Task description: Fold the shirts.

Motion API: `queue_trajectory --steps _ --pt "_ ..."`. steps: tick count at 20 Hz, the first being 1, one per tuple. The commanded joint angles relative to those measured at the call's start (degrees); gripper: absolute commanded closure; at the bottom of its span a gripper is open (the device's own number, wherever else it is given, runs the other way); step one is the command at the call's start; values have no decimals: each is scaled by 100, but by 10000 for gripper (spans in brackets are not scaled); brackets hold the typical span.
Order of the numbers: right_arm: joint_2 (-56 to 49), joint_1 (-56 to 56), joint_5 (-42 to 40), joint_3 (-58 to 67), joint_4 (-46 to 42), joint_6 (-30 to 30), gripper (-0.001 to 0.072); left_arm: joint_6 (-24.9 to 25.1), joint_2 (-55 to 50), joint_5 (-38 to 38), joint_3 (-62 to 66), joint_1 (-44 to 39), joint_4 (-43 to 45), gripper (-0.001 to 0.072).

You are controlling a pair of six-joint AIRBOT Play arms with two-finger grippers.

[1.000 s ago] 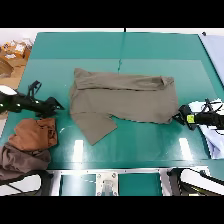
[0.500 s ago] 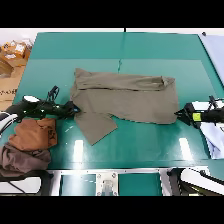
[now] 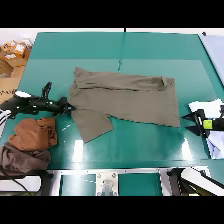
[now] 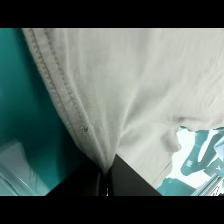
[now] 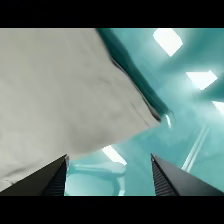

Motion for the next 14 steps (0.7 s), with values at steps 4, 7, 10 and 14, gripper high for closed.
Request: queue_trajectory --steps 4,7,10,14 --pt "-192 553 -1797 -951 527 -380 128 70 -2 -122 33 26 -39 679" --pt "-662 833 -2369 -815 1331 -1023 129 70 -2 -195 33 26 -39 679" --pt "-1069 1012 -2363 -564 1567 -1261 129 70 -2 -208 33 26 -42 679" --pt "-1176 1331 -2157 -529 1558 -1322 150 70 -2 -240 33 26 -42 679"
